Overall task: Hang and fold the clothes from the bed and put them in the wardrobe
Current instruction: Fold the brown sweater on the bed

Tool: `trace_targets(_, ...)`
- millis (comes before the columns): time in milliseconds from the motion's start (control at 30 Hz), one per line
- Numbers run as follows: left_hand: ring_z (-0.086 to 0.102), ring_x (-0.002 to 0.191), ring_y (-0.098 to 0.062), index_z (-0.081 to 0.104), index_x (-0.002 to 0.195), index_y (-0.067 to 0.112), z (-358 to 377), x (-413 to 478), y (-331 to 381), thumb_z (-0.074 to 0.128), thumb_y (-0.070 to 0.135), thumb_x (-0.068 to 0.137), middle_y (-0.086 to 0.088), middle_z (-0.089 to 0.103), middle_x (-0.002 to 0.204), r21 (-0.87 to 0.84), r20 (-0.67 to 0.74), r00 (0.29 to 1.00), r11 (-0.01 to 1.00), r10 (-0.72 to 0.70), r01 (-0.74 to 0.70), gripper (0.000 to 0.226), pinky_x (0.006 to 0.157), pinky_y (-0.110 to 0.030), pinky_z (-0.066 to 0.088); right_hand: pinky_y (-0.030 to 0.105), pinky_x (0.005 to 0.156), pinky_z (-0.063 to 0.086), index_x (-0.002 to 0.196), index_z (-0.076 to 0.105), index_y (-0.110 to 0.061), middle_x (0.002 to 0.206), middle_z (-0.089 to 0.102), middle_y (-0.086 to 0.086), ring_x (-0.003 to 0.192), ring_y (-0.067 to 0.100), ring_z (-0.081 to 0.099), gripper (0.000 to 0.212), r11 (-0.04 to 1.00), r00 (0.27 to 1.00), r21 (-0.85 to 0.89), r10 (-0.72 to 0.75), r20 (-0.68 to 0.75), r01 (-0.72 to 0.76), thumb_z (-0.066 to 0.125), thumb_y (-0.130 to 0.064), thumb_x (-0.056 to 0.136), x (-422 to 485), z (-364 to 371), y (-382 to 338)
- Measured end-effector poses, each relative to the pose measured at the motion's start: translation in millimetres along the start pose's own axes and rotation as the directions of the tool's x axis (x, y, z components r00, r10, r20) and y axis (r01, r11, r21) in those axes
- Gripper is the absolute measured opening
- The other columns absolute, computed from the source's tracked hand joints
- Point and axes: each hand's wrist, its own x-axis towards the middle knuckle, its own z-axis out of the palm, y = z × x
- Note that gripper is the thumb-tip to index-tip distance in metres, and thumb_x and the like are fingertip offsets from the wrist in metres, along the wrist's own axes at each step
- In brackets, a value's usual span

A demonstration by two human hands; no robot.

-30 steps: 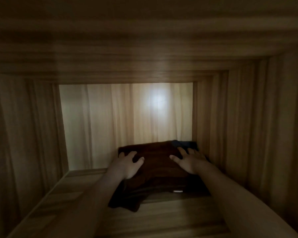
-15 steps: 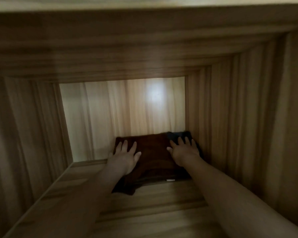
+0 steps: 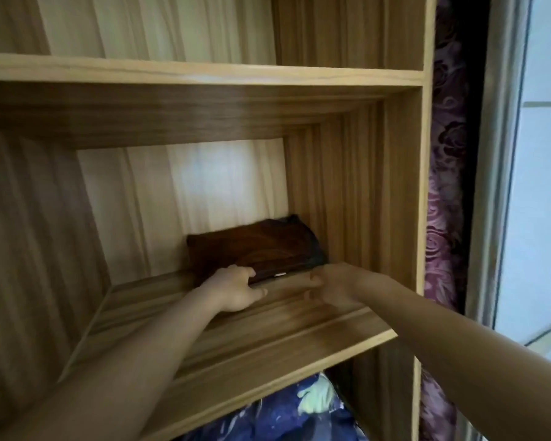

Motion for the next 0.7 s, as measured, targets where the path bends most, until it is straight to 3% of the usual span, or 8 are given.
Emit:
trace_targets(100,0.053,0.125,-0.019,0.056,0.139,0.025,8,-23,21,0.059,0.063,0.089,-0.001,0.054,0.143,0.015,0.029,0.993,0.993,0.112,-0.113,0.064,0.095,-0.028,0.044,0.031,0.1,0.044,0.143,0.052,-0.022,0.142,0.057,0.006,0.128,0.028,0.054,0.06,0.994,0.993,-0.055,0.086,-0.075,-0.09,0.059,-0.055,0.093,-59,4,11)
trace_targets(200,0.053,0.127,-0.017,0.055,0.139,0.029,24,-45,51,0.058,0.067,0.087,0.003,0.053,0.144,0.013,0.054,0.975,0.977,0.214,-0.215,0.065,0.103,-0.03,0.044,0.029,0.096,0.044,0.137,0.057,-0.02,0.135,0.061,0.007,0.125,0.028,0.057,0.053,0.979,0.978,-0.071,0.182,-0.098,-0.189,0.059,-0.051,0.095,-126,5,30)
trace_targets(300,0.055,0.122,-0.016,0.055,0.137,0.027,43,-61,94,0.062,0.062,0.088,0.002,0.055,0.14,-0.079,0.093,0.938,0.942,0.333,-0.327,0.061,0.1,-0.031,0.045,0.027,0.086,0.042,0.131,0.059,-0.026,0.126,0.066,0.002,0.107,0.021,0.061,0.048,0.949,0.943,-0.025,0.309,-0.125,-0.314,0.061,-0.055,0.093,-198,11,55)
trace_targets(433,0.058,0.111,-0.016,0.061,0.129,0.021,69,-89,163,0.066,0.054,0.09,0.006,0.059,0.122,-0.153,0.111,0.834,0.838,0.54,-0.523,0.051,0.082,-0.027,0.043,0.031,0.089,0.041,0.136,0.055,-0.026,0.134,0.062,0.002,0.12,0.025,0.057,0.06,0.842,0.836,-0.014,0.533,-0.132,-0.539,0.056,-0.066,0.092,-289,27,90)
trace_targets(533,0.064,0.095,-0.016,0.062,0.124,0.019,96,-108,211,0.065,0.052,0.09,-0.001,0.067,0.112,-0.179,0.152,0.754,0.768,0.639,-0.615,0.048,0.079,-0.03,0.05,0.029,0.085,0.04,0.134,0.056,-0.025,0.133,0.062,0.002,0.114,0.021,0.059,0.056,0.761,0.752,0.027,0.645,-0.136,-0.648,0.056,-0.063,0.092,-353,40,111)
trace_targets(633,0.064,0.098,-0.017,0.054,0.137,0.024,123,-121,254,0.063,0.059,0.09,-0.002,0.061,0.128,-0.201,0.259,0.673,0.72,0.693,-0.664,0.059,0.082,-0.033,0.054,0.028,0.076,0.044,0.123,0.061,-0.023,0.121,0.067,0.002,0.1,0.016,0.062,0.048,0.673,0.667,0.037,0.738,-0.106,-0.739,0.054,-0.062,0.095,-405,52,123)
trace_targets(700,0.061,0.107,-0.018,0.05,0.14,0.026,140,-126,281,0.06,0.061,0.091,-0.002,0.056,0.136,-0.199,0.303,0.618,0.682,0.725,-0.704,0.062,0.084,-0.03,0.049,0.034,0.087,0.049,0.128,0.059,-0.021,0.124,0.065,0.004,0.106,0.019,0.062,0.052,0.613,0.609,0.038,0.789,-0.084,-0.789,0.052,-0.062,0.096,-435,60,131)
